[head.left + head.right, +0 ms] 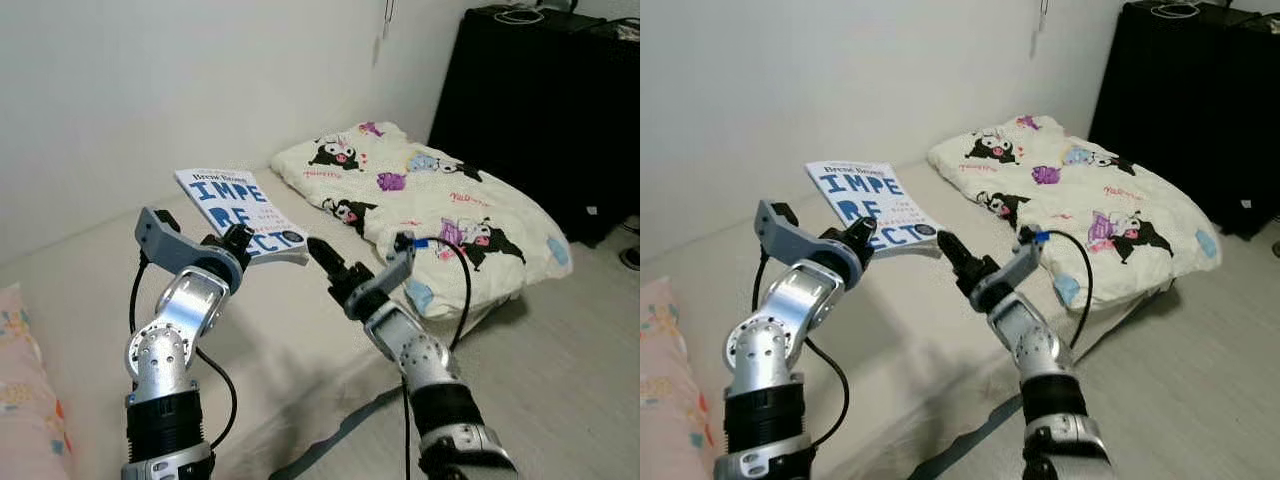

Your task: Clean up the room

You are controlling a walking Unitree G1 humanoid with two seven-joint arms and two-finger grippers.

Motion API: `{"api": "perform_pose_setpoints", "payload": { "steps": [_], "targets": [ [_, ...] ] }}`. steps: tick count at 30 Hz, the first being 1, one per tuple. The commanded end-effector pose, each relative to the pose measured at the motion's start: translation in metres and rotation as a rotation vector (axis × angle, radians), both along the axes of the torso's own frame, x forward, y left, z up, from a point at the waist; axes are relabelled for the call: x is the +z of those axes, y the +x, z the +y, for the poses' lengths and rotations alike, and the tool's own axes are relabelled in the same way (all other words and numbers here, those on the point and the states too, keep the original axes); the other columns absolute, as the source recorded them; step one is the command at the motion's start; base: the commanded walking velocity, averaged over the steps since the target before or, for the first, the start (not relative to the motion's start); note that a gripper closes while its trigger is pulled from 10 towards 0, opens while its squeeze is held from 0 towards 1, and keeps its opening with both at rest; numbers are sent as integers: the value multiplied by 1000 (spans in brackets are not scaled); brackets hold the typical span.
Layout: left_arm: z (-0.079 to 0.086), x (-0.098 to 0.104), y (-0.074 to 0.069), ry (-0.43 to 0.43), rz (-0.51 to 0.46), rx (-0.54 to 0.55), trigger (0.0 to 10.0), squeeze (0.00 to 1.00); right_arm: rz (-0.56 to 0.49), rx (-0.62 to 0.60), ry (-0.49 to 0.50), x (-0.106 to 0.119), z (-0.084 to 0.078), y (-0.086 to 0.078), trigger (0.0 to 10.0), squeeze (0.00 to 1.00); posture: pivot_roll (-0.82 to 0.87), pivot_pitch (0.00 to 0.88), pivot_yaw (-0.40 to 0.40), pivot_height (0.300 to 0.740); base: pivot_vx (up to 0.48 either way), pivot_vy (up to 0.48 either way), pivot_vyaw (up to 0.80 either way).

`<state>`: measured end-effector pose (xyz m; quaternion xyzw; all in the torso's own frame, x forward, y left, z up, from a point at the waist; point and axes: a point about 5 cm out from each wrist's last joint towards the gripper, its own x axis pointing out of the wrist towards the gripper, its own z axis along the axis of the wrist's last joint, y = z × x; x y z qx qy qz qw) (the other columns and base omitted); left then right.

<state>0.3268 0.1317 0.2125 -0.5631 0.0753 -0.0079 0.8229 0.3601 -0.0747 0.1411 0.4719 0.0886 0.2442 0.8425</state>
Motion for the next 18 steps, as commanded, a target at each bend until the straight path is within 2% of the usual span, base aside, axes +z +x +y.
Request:
{"api": "perform_pose_setpoints", "payload": {
  "steps": [1, 5, 11, 15, 18],
  "targets": [
    [-25, 24, -2, -108, -72, -56, 10000, 0, 8, 21, 29, 3, 15, 2, 10000, 0, -24, 112, -15, 740, 0, 0, 0],
    [-26, 23, -4, -122, -64, -61, 10000, 0, -27, 60, 48, 11, 23, 4, 10000, 0, -22, 116, -19, 740, 0, 0, 0],
    [-29, 22, -5, -133, -59, -72, 10000, 0, -38, 86, 47, 12, 29, 5, 10000, 0, -22, 117, -18, 740, 0, 0, 0],
    [-35, 22, -5, -91, -71, -95, 10000, 0, -83, 174, 67, 20, 41, 0, 10000, 0, -24, 117, -18, 740, 0, 0, 0],
    [-35, 22, -5, -79, -72, -97, 10000, 0, -94, 196, 74, 23, 44, -1, 10000, 0, -24, 117, -18, 740, 0, 0, 0]
  ]
}}
